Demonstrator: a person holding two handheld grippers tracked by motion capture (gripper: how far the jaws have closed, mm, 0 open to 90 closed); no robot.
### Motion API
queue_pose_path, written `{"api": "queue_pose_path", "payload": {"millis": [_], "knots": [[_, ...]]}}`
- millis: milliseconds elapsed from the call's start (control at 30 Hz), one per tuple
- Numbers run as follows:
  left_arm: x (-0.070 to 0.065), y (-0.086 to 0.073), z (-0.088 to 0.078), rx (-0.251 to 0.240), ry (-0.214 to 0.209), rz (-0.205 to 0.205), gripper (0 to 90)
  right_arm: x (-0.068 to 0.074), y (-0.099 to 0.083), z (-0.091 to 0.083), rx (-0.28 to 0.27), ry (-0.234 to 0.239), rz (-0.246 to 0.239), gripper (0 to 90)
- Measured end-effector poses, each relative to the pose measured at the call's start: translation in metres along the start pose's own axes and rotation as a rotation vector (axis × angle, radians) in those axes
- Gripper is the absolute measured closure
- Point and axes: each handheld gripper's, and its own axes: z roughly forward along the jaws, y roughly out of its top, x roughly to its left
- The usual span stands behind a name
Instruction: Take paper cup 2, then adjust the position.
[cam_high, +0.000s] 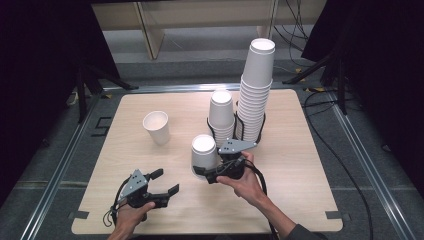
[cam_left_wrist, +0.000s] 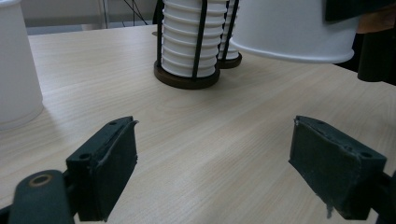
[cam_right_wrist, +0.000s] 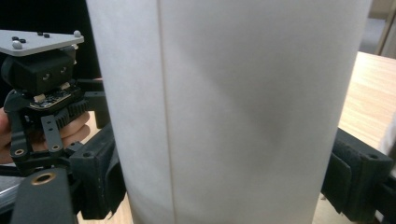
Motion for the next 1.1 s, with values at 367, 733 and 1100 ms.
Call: {"api": "queue_pose_path", "payload": {"millis": [367,733,1100], "knots": [[-0.002,0.001,-0.002,-0.010,-0.017,-0.013,14.4,0.003,-0.003,0.014,0.009,0.035,-0.001,15.2],[-0.004,0.002,0.000,-0.045,-0.058,-0.025,14.3,0.010,-0.002,0.023,0.024,0.062,-0.008,15.3],[-0.009,0.005,0.001,-0.073,-0.108,-0.017,14.3,0.019,-0.002,0.037,0.018,0.096,-0.022,15.3]]}}
